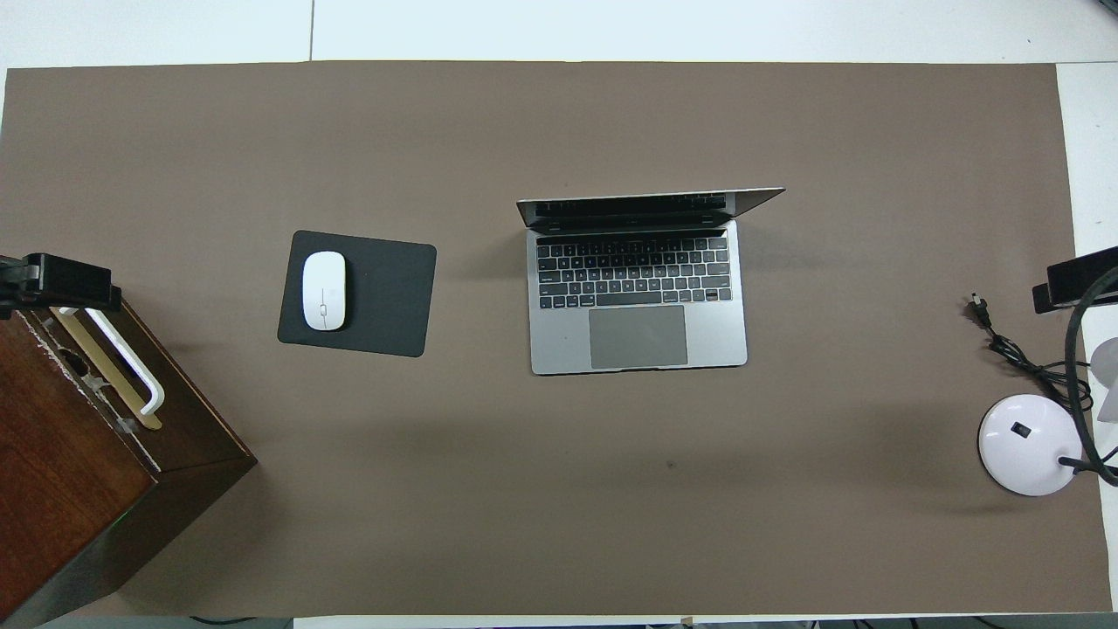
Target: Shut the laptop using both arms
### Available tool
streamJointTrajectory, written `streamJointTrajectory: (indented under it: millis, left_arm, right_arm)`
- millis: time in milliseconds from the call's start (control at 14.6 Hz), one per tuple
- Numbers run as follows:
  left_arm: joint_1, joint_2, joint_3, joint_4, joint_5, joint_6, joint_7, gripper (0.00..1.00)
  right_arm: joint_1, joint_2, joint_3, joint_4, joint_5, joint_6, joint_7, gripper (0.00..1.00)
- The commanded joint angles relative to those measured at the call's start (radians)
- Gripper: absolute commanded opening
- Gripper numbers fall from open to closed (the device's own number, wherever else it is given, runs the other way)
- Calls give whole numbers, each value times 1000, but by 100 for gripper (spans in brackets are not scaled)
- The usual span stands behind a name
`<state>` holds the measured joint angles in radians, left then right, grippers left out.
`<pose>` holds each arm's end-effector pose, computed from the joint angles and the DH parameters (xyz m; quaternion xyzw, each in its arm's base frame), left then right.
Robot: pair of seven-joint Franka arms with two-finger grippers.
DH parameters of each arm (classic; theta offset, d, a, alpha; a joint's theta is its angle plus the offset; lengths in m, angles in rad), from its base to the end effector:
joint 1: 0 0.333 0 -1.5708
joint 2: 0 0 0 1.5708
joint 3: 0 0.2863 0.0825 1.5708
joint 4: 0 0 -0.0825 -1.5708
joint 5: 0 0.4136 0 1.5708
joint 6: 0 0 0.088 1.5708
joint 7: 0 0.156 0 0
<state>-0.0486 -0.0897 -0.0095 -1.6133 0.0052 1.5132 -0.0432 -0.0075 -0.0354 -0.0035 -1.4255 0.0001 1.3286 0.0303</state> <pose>0.5512 -0.0314 0.5706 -1.0000 0.0073 0.0050 0.0033 0.5426 -0.0060 0.6164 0.9993 -0.0206 -0.0307 0.0002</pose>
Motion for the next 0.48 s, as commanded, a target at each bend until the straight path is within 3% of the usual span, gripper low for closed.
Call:
streamJointTrajectory:
  millis: [0,412]
  left_arm:
    - [-17,10,11,23,-7,-1,2,100]
    - [-17,10,11,23,-7,-1,2,100]
  right_arm:
    - [-9,3,8,17,-9,-25,-15,100]
    - [-9,0,14,7,-9,27,-90,100]
